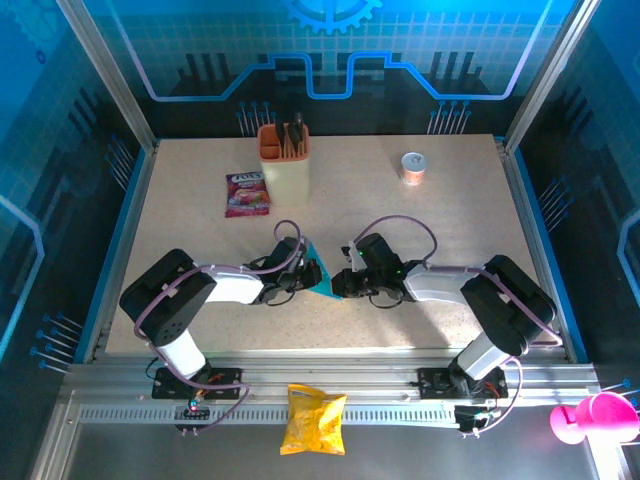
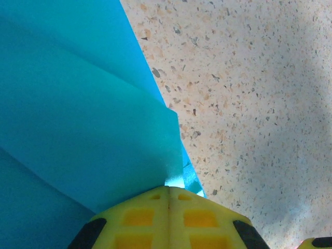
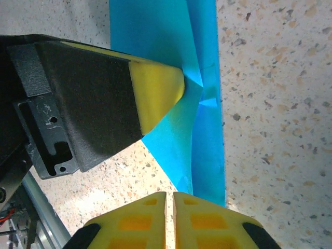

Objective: Fold a paper plane with a square sheet of paper (pick it up from the middle)
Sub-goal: Fourth fold the wing at the center of the table.

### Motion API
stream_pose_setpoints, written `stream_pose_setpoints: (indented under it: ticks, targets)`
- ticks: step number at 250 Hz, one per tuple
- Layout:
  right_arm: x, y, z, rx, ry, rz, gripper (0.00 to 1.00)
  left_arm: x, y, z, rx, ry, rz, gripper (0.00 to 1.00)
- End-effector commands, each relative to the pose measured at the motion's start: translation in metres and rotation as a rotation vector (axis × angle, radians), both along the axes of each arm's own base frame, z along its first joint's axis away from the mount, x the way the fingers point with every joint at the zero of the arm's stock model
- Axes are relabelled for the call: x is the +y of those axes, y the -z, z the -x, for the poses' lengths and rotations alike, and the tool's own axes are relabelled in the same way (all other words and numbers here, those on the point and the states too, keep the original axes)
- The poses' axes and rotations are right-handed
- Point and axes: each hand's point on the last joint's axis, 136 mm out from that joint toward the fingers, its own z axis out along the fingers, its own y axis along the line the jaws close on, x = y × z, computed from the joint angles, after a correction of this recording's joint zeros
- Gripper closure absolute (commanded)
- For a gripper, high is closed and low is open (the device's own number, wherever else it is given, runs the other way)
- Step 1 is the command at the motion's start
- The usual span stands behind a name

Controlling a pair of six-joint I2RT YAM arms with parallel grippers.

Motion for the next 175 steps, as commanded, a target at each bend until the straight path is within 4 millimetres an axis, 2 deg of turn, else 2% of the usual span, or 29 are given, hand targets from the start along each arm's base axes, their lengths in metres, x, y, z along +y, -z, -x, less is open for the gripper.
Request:
stream_pose_setpoints:
  ticks: [1,32,108,137,175]
  targets:
    - [0.0,0.003,0.002,-0.018,-0.037,0.05,0.86,0.011,0.002,0.0,0.014,-0.033,-0.031,1.0]
    - [0.006,0.003,0.003,-0.023,-0.055,0.045,0.88,0.014,0.004,0.001,0.022,-0.039,-0.033,1.0]
    - [0.037,0.0,0.008,-0.041,-0.128,0.05,0.95,0.017,0.006,0.001,0.036,-0.047,-0.029,1.0]
    - [0.04,0.008,0.005,-0.028,-0.126,0.068,0.97,0.018,0.006,0.0,0.037,-0.05,-0.03,1.0]
    - [0.035,0.023,-0.001,-0.004,-0.106,0.091,1.0,0.019,0.007,0.001,0.04,-0.049,-0.032,1.0]
